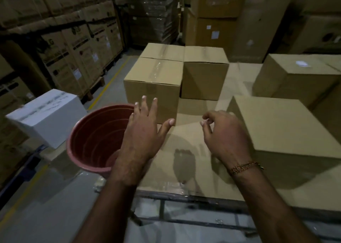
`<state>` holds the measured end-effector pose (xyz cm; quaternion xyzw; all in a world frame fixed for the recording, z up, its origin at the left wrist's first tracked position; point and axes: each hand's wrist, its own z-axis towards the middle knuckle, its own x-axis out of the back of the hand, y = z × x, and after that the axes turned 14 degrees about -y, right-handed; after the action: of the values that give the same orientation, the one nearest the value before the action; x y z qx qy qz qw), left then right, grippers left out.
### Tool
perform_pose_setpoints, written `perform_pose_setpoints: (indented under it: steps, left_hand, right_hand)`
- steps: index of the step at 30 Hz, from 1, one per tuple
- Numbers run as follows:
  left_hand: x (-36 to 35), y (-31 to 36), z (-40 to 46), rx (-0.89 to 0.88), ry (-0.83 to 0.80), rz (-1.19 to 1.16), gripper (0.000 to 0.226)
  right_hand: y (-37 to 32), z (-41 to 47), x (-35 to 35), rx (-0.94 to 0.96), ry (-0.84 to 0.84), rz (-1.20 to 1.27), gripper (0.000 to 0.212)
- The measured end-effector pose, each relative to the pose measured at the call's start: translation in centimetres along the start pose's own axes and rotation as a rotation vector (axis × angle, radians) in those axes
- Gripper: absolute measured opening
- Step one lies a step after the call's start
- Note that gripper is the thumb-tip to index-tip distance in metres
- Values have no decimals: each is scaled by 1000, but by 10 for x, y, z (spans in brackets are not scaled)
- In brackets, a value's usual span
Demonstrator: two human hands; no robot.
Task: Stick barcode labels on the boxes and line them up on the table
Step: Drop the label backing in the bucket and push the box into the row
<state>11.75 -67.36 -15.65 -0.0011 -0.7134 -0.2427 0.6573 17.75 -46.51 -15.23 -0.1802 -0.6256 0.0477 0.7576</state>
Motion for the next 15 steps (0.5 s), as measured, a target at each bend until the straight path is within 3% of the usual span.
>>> perform_pose_setpoints:
  steps: [4, 9, 15]
  left_hand:
    - [-24, 54, -7, -25, -29, -17, 89]
    - [-58, 112, -13, -11, -57, -15, 88]
    - [-89, 153, -17, 38, -126, -47, 84]
  right_hand:
    - [66, -19, 15, -286, -21, -154, 57]
    - [124, -27, 16, -473, -276, -230, 105]
    - [140, -31, 30, -396, -297, -215, 94]
